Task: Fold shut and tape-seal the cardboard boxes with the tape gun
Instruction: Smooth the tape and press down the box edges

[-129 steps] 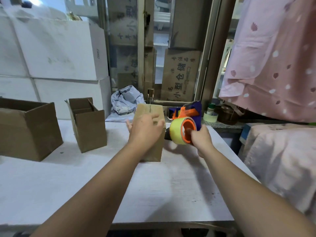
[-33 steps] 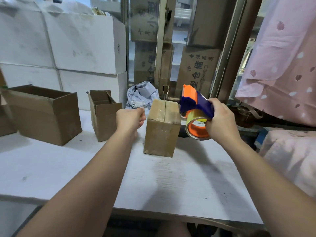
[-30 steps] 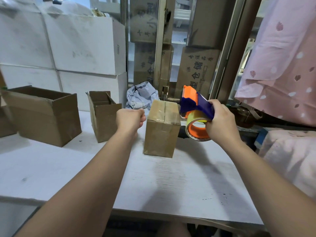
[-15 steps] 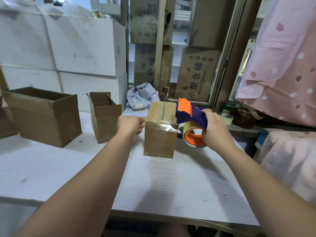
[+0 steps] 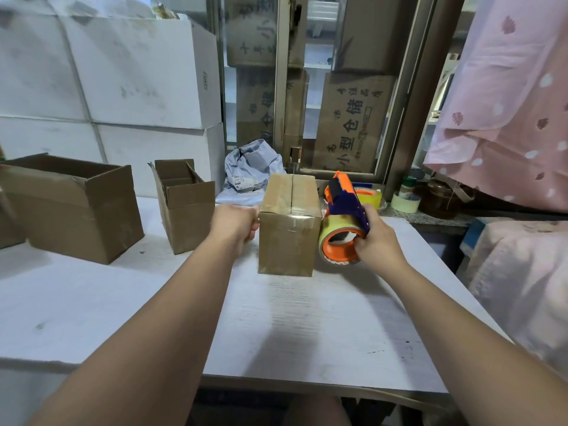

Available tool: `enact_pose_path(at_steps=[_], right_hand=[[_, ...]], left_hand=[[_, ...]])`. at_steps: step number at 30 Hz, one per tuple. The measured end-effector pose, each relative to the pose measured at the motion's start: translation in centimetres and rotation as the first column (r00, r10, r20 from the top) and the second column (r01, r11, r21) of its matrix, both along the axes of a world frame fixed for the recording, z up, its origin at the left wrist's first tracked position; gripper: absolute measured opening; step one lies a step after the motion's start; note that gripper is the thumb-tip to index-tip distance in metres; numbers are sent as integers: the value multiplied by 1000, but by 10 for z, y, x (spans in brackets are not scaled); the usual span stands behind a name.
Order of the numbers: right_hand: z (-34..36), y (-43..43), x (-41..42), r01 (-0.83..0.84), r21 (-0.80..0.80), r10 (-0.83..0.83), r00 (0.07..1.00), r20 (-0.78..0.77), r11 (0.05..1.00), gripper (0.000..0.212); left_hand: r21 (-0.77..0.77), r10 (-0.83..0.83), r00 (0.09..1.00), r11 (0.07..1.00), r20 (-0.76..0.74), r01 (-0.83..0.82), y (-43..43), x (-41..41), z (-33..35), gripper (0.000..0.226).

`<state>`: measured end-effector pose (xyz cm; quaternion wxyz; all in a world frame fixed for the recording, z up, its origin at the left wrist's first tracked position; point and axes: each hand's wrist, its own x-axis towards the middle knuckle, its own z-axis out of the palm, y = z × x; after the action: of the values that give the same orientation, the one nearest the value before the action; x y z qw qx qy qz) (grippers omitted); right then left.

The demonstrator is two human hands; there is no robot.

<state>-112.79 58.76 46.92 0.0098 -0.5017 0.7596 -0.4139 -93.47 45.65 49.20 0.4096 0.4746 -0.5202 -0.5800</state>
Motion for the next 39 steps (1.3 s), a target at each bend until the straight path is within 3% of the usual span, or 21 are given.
enact_pose_path(at_steps=[3, 5, 7, 11, 13, 20, 22, 25, 27, 29, 31, 33, 39], right_hand=[[0, -1, 3, 0, 4, 0, 1000, 13, 1000, 59], [0, -2, 3, -7, -5, 7, 1000, 5, 1000, 57], [2, -3, 2, -13, -7, 12, 1000, -23, 1000, 56], [0, -7, 4, 12, -22, -12, 1000, -1, 1000, 50], [-1, -9, 7, 29, -27, -29, 1000, -2, 999, 47], [1, -11, 13, 50, -13, -50, 999, 16, 999, 44], [2, -11, 15, 51, -5, -51, 998, 25, 999, 43], [4, -11, 18, 54, -1, -54, 997, 47, 999, 43], [4, -12, 20, 53, 2, -53, 997, 53, 999, 44], [5, -12, 21, 49, 7, -50, 998, 49, 999, 44], [6, -10, 20, 40, 21, -42, 997, 60, 999, 45], [7, -8, 18, 28, 16, -30, 995, 97, 999, 44], [11, 0, 12, -15, -22, 19, 977, 214, 1000, 48]], left_hand=[[131, 21, 999, 991, 33, -25, 6, -3, -23, 33], [180, 85, 996, 979, 41, -91, 14, -2, -46, 24], [44, 171, 985, 984, 20, -172, 20, 0, -59, 12], [-458, 141, 989, 883, 47, -104, 30, 3, -56, 59], [-549, 68, 994, 836, 90, -8, 37, 0, -56, 71], [-441, -89, 996, 895, -30, 67, 42, 12, -55, 65], [-459, -74, 996, 884, 55, 91, 40, 21, -48, 62], [-433, 81, 961, 900, 266, 44, 36, 21, -30, 60], [-567, 185, 895, 819, 406, 88, 45, 10, -20, 69], [-734, 295, 776, 612, 557, 294, 56, -5, -17, 75], [-765, 419, 650, 463, 634, 448, 57, -16, -18, 74], [-756, 488, 578, 430, 654, 493, 51, -18, -21, 63], [-768, 514, 572, 400, 639, 500, 42, -12, -17, 39]])
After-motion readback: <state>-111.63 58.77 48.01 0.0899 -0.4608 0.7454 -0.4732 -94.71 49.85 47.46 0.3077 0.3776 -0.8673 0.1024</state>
